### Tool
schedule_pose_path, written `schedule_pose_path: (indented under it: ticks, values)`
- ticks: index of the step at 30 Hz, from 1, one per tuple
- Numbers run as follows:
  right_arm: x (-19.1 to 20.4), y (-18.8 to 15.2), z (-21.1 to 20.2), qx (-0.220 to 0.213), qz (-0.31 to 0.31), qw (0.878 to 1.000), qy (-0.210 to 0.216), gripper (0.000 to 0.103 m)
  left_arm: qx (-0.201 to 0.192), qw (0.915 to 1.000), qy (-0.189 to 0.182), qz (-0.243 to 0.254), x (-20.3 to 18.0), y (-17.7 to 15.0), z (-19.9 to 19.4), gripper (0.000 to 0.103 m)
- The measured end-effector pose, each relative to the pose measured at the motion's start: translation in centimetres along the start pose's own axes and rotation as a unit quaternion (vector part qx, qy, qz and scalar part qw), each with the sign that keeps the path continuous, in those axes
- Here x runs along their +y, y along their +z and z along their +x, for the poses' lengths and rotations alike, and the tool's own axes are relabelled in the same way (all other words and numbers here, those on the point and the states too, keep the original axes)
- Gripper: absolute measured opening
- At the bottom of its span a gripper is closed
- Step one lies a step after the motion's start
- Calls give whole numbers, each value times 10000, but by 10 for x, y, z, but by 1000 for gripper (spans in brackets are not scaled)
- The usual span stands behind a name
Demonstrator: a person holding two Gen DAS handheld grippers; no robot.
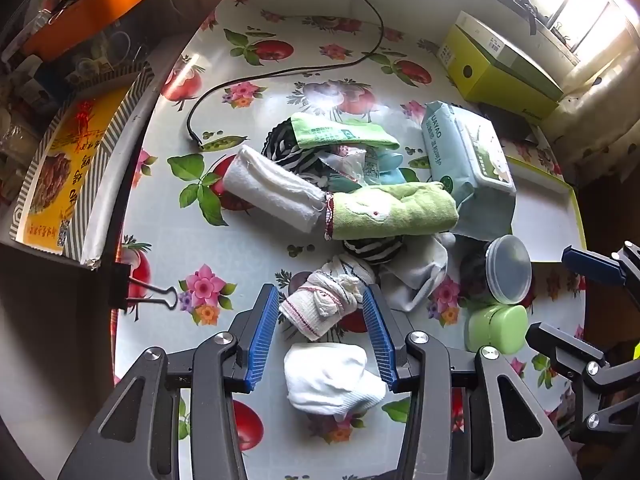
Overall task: Organize soft objects
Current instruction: 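Move both tools over the pile of socks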
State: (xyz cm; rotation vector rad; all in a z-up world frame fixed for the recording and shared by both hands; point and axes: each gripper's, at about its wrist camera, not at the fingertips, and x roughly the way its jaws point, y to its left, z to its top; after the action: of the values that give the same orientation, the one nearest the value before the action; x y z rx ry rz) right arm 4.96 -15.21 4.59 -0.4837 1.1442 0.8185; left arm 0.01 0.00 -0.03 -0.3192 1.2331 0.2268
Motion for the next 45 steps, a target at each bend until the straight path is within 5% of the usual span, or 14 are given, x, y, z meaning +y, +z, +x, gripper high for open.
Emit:
schedule_pose_path:
  ticks: [25,45]
  values:
    - [3,1,5,32,-16,10000,32,70,72,9999,121,65,0,-1,3,45]
    - [7,4,9,35,-37,10000,46,70,31,9995,-270,-187,9,-2,8,45]
